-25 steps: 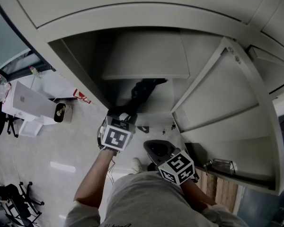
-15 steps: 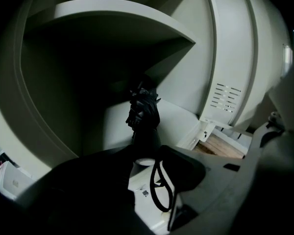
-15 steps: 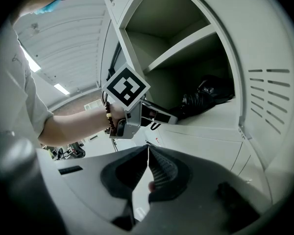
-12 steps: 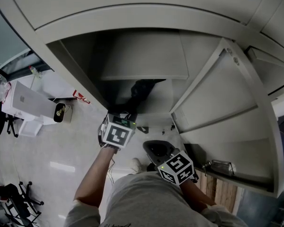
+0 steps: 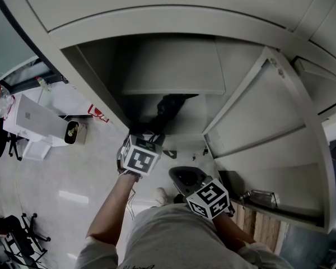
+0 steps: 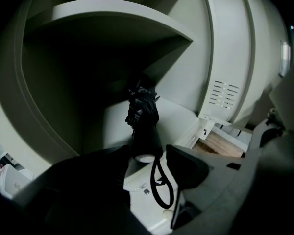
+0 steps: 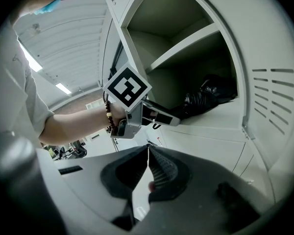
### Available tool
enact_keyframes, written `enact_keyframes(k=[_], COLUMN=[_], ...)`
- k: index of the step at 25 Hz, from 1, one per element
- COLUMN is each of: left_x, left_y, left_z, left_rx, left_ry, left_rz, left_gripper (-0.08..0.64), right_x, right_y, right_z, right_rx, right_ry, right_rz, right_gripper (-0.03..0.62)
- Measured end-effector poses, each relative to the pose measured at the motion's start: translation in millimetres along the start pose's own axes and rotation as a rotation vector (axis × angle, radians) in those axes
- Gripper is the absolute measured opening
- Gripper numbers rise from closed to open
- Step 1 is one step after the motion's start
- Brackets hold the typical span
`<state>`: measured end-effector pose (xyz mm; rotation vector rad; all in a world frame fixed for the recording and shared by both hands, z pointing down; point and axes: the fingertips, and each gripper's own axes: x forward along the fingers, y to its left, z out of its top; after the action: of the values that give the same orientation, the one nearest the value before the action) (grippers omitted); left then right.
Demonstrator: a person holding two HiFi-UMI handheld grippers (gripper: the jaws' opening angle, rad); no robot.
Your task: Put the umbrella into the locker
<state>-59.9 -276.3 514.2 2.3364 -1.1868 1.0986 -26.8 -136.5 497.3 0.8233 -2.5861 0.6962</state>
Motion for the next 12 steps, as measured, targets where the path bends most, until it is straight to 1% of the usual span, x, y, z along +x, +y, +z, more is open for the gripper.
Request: enact_keyframes(k=[5,10,12], left_x=[-6,-20,-25], left_y=[-2,-4,-5], left_z=[-2,-7,-9], left_rx=[0.000,-0.041,-0.043], left_ry=[-0.015,-0.043,-0.050], left_rz=[-0.011,-0.024,-0.031], left_gripper=[0.265,0.265,0.265], right_x=[1,1,0], right_y=[1,2,2], right_z=[0,0,-1], right_rx=[-0.004,-0.011,-0.013], right_ry=[0.004,0.009,0.014], right_rz=[0.000,-0.006,-0.011], right_gripper=[0.029,0.029,0.029])
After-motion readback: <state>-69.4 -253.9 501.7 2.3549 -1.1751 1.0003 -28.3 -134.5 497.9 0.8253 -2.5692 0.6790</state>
